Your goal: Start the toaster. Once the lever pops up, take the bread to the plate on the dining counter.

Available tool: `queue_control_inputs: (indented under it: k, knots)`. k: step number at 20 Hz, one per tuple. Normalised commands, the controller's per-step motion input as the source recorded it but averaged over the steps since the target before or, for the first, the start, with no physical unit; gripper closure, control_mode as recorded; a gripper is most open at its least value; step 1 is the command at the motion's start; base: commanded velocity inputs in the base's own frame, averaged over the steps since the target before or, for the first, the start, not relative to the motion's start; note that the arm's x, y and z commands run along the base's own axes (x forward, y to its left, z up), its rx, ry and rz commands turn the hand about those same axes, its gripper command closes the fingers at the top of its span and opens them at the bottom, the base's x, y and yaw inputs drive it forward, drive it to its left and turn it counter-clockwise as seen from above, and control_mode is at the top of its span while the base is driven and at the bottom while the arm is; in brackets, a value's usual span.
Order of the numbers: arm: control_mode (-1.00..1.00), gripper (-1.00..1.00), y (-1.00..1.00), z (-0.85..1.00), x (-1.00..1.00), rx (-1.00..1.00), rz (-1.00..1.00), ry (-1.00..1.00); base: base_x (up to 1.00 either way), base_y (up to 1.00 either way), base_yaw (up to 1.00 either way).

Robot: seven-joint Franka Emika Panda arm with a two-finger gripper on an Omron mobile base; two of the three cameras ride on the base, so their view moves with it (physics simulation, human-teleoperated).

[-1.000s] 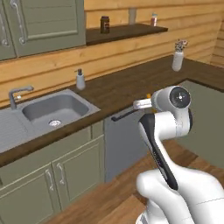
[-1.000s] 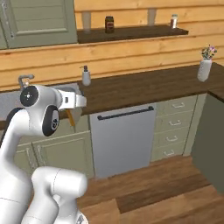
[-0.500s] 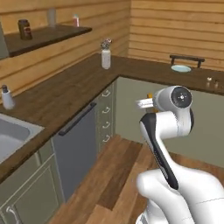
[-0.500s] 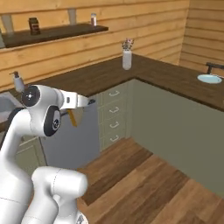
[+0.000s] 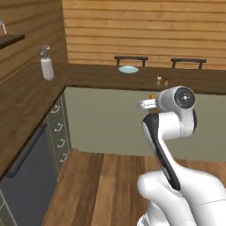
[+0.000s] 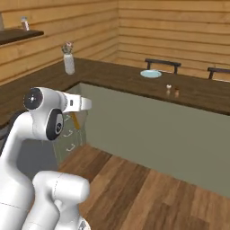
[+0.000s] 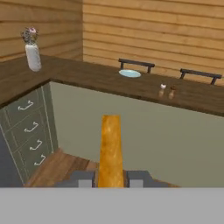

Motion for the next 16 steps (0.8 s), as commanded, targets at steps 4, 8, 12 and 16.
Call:
queue_control_inputs:
  k: [4, 8, 12, 16]
  knots:
    - [1.00, 1.00, 0.00, 0.00, 0.00, 0.00, 0.00, 0.00, 0.72, 0.22, -0.45]
    - [1.00, 1.00, 0.00, 0.00, 0.00, 0.00, 0.00, 0.00, 0.73, 0.44, -0.32]
    - [1.00, 1.00, 0.00, 0.00, 0.00, 0.00, 0.00, 0.00, 0.78, 0.61, -0.20]
    - [1.00, 1.00, 0.00, 0.00, 0.00, 0.00, 0.00, 0.00, 0.79, 0.57, -0.15]
